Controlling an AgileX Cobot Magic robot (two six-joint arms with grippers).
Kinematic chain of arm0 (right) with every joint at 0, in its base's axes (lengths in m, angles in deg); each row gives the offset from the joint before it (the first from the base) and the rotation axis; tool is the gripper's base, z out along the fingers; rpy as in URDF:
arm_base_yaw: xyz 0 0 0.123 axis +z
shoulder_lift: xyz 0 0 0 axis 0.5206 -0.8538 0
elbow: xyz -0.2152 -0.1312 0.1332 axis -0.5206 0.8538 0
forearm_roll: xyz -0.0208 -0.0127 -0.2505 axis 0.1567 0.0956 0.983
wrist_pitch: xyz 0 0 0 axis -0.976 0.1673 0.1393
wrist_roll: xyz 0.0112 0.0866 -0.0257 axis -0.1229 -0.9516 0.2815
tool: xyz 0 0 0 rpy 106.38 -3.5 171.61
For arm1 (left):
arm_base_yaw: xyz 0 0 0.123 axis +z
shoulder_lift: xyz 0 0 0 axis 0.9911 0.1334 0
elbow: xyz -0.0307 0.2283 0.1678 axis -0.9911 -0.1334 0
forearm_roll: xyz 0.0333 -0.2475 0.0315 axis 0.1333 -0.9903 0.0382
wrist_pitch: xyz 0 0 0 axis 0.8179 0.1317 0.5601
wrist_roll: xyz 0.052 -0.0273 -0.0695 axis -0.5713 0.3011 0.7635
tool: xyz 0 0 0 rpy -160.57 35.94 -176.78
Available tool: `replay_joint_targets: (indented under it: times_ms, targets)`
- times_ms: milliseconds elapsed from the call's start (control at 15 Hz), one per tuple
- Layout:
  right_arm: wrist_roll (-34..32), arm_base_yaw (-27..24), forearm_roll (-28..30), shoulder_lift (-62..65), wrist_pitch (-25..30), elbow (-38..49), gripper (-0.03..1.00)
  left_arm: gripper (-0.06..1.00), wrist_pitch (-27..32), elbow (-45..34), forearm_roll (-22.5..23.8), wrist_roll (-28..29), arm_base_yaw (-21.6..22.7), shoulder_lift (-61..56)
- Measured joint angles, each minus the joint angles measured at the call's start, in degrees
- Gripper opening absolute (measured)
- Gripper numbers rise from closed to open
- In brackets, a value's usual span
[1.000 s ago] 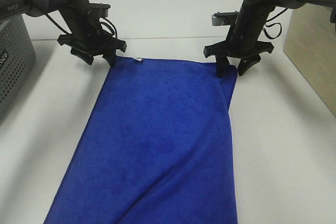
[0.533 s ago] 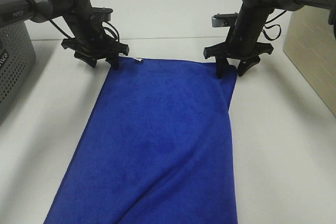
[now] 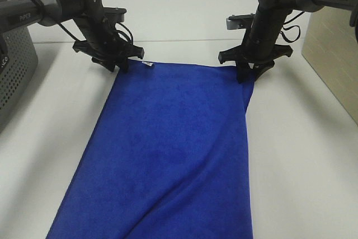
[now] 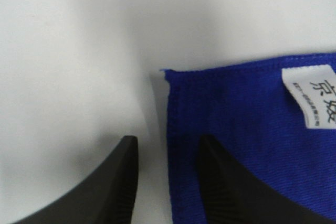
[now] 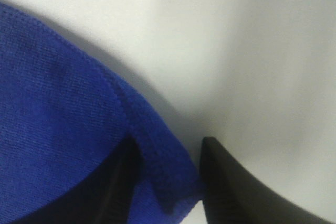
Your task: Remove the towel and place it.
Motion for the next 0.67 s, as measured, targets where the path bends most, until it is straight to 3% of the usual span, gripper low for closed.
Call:
replay_joint_targets:
  times_ms: [133, 267, 667]
  targets:
    - [1.60, 0.00, -0.11, 0.00, -0.17, 0.00, 0.16, 0.16, -2.18, 0.00, -1.78, 0.00, -0.80, 0.46]
    - [3.04, 0.00, -0.17, 0.00, -0.46, 0.00, 0.02, 0.01, -2.58, 0.06, -2.58, 0.00, -0.92, 0.69]
    - [11.06, 0.06, -0.40, -0.17, -2.64, -0.40, 0.00, 0.00, 0.57, 3.67, -3.27, 0.06, -0.97, 1.89]
